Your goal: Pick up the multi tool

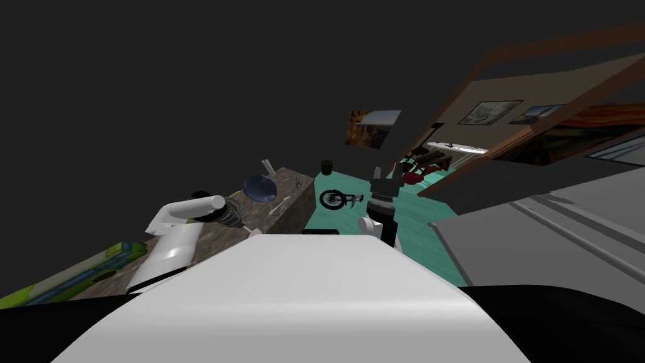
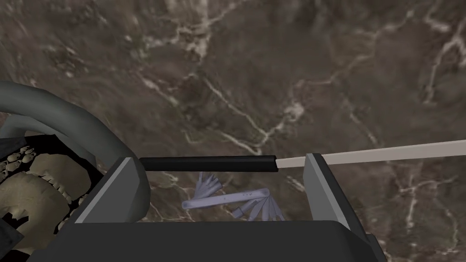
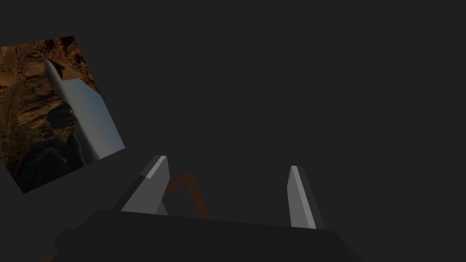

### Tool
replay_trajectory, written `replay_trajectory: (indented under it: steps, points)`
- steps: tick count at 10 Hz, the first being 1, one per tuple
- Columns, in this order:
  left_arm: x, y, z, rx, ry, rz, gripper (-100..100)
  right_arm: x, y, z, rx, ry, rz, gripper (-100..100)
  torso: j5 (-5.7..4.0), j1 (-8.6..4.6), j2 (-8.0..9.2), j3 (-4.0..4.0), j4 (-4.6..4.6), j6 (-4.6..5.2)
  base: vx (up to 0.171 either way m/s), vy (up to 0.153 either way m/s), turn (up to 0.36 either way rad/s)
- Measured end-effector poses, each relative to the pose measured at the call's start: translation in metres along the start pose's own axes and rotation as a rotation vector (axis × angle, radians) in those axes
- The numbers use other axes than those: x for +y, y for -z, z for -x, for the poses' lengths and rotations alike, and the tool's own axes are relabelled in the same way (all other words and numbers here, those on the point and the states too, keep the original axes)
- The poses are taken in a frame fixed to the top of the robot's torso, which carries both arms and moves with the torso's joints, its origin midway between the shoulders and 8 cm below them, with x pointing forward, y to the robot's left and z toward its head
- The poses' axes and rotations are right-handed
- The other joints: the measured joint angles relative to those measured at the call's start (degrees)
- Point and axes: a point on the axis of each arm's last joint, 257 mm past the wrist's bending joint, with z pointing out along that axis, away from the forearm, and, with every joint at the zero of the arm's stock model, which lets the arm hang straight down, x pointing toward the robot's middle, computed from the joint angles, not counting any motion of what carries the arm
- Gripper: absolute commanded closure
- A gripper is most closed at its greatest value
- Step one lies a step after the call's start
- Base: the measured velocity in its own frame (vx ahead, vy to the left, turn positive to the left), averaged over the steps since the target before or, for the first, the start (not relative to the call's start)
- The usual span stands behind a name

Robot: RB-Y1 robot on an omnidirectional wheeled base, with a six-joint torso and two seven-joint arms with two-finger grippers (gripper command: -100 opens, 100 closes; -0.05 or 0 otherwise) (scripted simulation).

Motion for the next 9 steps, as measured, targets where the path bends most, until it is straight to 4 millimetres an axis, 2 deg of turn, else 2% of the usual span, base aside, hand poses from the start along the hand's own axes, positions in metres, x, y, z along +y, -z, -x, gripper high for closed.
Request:
replay_trajectory:
  steps: [4, 6, 9]
  points:
    - [0.0, 0.0, 0.0, 0.0, 0.0, 0.0, 100, 0.0, 0.0, 0.0, 0.0, 0.0, 0.0, 0, 0.01, 0.04, -0.05, -0.03, -0.01, 0.0, 0.0, 0.0, 0.0]
    - [0.0, 0.0, 0.0, 0.0, 0.0, 0.0, -100, 0.0, 0.0, 0.0, 0.0, 0.0, 0.0, 0, 0.01, 0.04, -0.06, -0.03, -0.01, 0.0, -0.017, -0.031, -0.06]
    - [-0.032, 0.026, -0.004, -0.005, -0.025, -0.08, -100, 0.0, 0.0, 0.0, 0.0, 0.0, 0.0, 0, -0.08, -0.34, 0.37, 0.2, 0.08, 0.04, -0.13, -0.088, -0.131]
